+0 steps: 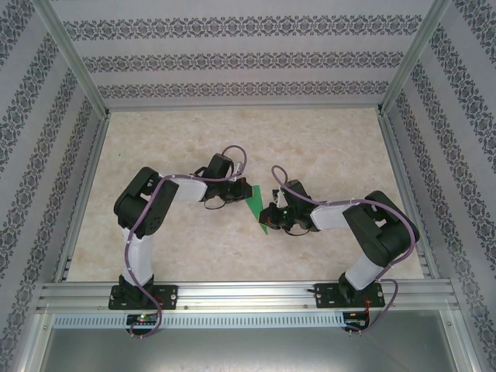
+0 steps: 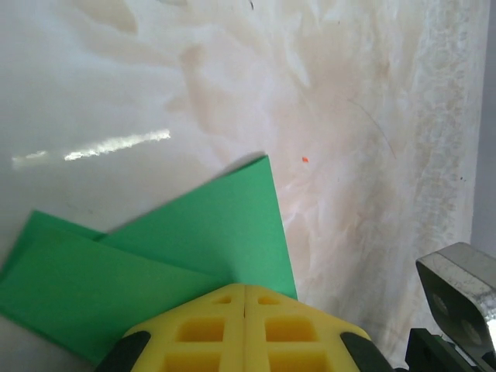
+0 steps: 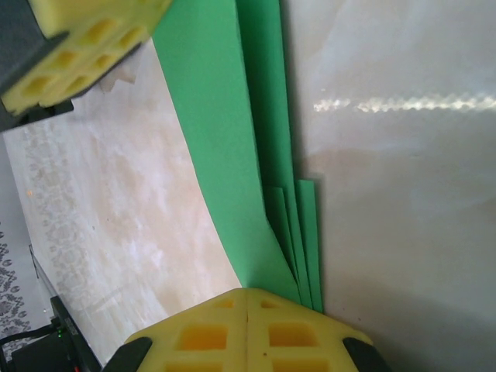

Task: Fold a paper plane with a square sheet of paper (pick it up from the middle)

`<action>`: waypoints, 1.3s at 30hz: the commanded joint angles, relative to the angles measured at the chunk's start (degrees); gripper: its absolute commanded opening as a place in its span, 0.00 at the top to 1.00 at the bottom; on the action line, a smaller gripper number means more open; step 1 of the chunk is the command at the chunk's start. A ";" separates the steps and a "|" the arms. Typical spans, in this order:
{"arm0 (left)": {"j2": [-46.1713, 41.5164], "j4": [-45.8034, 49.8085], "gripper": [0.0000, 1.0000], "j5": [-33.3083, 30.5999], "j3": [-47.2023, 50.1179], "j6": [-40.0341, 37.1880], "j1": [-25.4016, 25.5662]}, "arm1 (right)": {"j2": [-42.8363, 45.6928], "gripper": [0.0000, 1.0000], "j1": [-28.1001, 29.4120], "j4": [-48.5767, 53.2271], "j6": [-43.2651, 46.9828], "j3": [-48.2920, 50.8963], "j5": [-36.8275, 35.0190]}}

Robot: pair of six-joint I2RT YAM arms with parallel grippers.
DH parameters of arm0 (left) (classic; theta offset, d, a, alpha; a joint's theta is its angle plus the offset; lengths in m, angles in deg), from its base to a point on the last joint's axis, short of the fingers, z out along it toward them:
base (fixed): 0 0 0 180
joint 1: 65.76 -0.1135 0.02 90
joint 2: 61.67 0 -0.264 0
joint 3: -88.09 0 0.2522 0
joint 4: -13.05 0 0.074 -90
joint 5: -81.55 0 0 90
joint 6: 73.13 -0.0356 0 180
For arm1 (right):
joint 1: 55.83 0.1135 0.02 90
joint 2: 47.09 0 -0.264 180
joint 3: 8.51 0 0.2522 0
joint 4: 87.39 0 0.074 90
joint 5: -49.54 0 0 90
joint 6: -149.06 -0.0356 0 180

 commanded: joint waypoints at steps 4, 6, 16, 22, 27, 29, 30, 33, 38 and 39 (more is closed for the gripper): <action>3.66 3.67 0.90 -5.38 -3.76 -5.47 -5.92 | -3.02 1.00 0.05 9.90 2.42 3.14 -2.75; 3.65 5.45 0.90 -5.29 -5.67 -6.52 -6.93 | -2.97 1.00 -0.02 9.91 2.46 3.07 -2.66; -2.32 6.48 0.86 -2.55 -6.10 -5.92 -9.16 | -3.32 1.00 0.05 9.96 2.34 0.97 -2.62; -10.83 3.28 0.89 0.25 0.56 -2.14 -4.78 | -3.79 1.00 0.05 8.47 1.11 0.33 -2.58; -9.49 1.62 0.90 1.31 2.03 -0.47 1.15 | -4.02 1.00 -0.02 7.85 0.66 -0.09 -2.80; -7.89 -0.09 0.90 1.73 2.95 0.32 3.06 | -4.25 1.00 -0.01 7.56 0.64 -0.29 -2.75; -7.02 -0.60 0.90 2.04 3.08 0.73 3.72 | -4.34 1.00 0.05 7.66 0.61 -0.37 -2.62; -3.85 -2.41 0.91 2.40 3.35 1.92 5.21 | -4.64 1.00 0.05 6.81 0.19 -0.03 -2.70; -2.06 -0.92 0.91 -0.97 4.27 1.87 5.51 | -4.69 1.00 -0.04 6.86 0.40 0.49 -2.66; -1.73 -0.13 0.91 -1.22 4.06 1.38 5.42 | -4.70 1.00 -0.04 6.88 0.42 0.59 -2.58</action>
